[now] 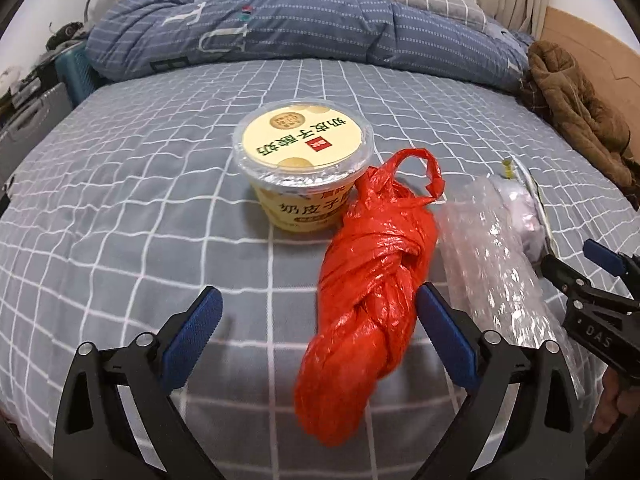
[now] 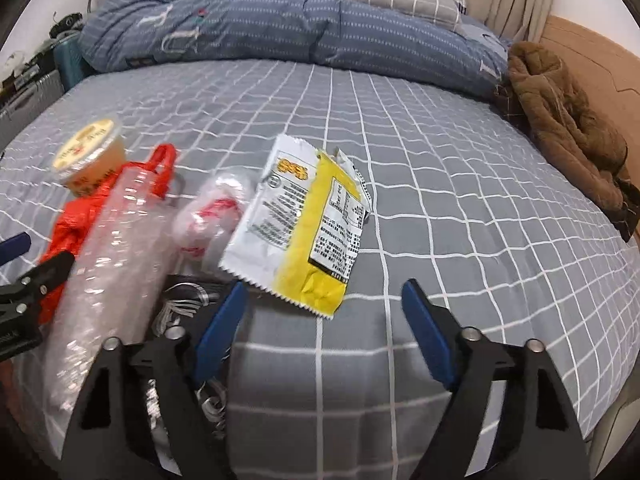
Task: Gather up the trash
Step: 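Grasp the red plastic bag with the left tool while the right tool grasps the yellow snack packet, then lift the red bag and yellow packet and carry them over the bin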
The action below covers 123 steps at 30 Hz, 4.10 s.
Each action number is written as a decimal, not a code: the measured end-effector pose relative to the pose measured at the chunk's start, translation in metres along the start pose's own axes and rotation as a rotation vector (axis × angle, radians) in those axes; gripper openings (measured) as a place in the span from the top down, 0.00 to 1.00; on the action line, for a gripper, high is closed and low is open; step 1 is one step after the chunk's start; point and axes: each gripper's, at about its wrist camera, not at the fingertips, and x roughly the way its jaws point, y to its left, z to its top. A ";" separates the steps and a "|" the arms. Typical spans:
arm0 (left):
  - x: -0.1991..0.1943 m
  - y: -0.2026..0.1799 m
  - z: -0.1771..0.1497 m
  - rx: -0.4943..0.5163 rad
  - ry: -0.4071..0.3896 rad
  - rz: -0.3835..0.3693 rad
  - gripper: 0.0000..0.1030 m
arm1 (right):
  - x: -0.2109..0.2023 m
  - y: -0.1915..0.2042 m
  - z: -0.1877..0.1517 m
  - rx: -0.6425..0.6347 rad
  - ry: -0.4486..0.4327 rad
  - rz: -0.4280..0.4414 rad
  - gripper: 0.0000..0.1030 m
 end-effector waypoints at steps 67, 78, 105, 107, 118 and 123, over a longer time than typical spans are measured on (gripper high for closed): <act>-0.109 -0.008 -0.024 -0.054 -0.087 -0.101 0.60 | -0.117 -0.002 -0.019 0.062 -0.146 0.185 0.97; -0.130 -0.006 -0.040 -0.048 -0.094 -0.092 0.60 | -0.143 0.010 -0.036 0.054 -0.151 0.192 0.97; -0.168 -0.003 -0.096 -0.035 -0.066 -0.110 0.60 | -0.190 0.023 -0.079 0.043 -0.152 0.199 0.97; -0.172 -0.002 -0.100 -0.033 -0.069 -0.110 0.60 | -0.192 0.024 -0.081 0.041 -0.152 0.199 0.97; -0.184 0.000 -0.118 -0.035 -0.061 -0.111 0.60 | -0.206 0.028 -0.100 0.036 -0.141 0.210 0.97; -0.192 -0.002 -0.129 -0.033 -0.057 -0.119 0.60 | -0.215 0.032 -0.111 0.030 -0.137 0.217 0.97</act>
